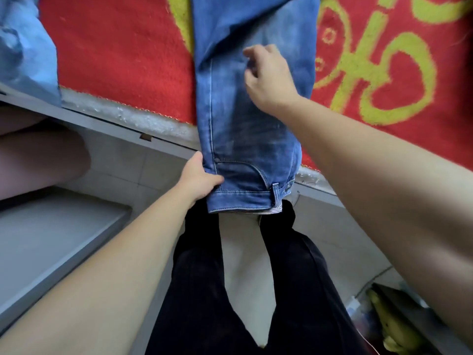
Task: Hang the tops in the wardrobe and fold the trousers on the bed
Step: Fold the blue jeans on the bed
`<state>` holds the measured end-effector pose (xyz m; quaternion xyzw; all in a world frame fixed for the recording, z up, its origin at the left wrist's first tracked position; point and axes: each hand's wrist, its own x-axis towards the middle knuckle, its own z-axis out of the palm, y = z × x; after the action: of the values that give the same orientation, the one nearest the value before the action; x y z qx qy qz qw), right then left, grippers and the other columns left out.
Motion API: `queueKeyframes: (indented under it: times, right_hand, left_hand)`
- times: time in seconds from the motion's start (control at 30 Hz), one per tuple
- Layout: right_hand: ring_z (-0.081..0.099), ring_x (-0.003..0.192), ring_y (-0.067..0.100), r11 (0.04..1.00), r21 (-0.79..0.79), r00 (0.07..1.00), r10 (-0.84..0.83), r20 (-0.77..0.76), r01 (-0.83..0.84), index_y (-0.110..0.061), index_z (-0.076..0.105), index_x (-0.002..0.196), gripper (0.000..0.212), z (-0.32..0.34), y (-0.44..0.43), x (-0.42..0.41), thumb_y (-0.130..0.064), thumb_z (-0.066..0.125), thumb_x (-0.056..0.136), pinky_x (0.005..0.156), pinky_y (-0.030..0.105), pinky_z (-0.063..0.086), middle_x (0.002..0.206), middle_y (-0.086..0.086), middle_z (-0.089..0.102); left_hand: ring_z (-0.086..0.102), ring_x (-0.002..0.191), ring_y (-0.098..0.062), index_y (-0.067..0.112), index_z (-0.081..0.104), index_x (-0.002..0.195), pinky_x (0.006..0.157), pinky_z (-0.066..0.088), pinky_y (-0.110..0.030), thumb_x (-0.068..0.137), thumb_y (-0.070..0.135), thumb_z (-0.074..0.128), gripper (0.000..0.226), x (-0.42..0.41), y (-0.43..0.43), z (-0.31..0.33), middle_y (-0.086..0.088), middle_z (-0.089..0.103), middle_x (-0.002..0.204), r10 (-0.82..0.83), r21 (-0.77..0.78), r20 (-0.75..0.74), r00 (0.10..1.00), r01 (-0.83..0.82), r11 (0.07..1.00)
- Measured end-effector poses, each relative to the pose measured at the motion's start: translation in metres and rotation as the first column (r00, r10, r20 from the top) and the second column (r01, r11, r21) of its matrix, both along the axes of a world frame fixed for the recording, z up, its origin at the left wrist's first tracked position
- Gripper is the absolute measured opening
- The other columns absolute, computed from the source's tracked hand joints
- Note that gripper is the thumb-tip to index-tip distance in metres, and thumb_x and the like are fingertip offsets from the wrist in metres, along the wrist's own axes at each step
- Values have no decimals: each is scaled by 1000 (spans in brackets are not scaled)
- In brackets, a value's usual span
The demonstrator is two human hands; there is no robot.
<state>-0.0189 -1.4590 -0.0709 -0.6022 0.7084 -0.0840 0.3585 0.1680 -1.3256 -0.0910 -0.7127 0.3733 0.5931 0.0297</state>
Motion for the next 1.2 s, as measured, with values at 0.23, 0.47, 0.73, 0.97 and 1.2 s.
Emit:
queueKeyframes:
  times: [0.23, 0.47, 0.73, 0.97, 1.2]
  right_hand:
    - [24, 147, 35, 958, -197, 919, 121, -375, -207, -10, 31, 153, 75, -5, 54, -42, -49, 52, 92, 118, 39, 19, 160, 21, 19]
    - [51, 123, 23, 809, 49, 808, -587, 50, 585, -14, 33, 151, 86, -10, 151, -36, -67, 56, 87, 108, 38, 38, 133, 3, 49]
    - [57, 85, 7, 742, 410, 792, -606, 72, 531, -23, 52, 93, 54, 4, 224, -43, -76, 48, 85, 65, 21, 37, 89, -12, 58]
    - [54, 90, 17, 662, 408, 680, -723, 124, 629, -22, 43, 93, 53, 14, 212, -42, -75, 38, 90, 67, 27, 36, 94, -6, 55]
    - [56, 118, 39, 743, 550, 921, -357, -158, 382, -6, 51, 127, 63, 5, 206, -64, -59, 45, 95, 93, 43, 45, 128, 22, 59]
  left_hand:
    - [46, 90, -24, 12, 40, 98, 76, 39, -34, 77, 17, 76, 42, -22, 2, -9, -6, 47, 107, -148, -107, 308, 940, 189, 976]
    - [64, 87, -20, 8, 61, 107, 71, 52, -30, 63, 22, 71, 47, -16, 4, -7, -3, 67, 101, 262, -1, 129, 956, -264, 964]
    - [54, 71, -19, 13, 57, 84, 67, 46, -32, 62, 34, 57, 31, -29, 16, 33, -5, 58, 76, 470, 160, -3, 883, -464, 871]
    - [60, 68, -16, 13, 63, 78, 59, 46, -26, 79, 51, 53, 39, -50, 34, 38, 4, 64, 74, 333, -130, 203, 921, -312, 941]
    - [60, 110, -36, 2, 63, 113, 92, 48, -37, 92, 28, 60, 33, -49, 31, 20, -17, 66, 118, -112, 56, 299, 948, 99, 993]
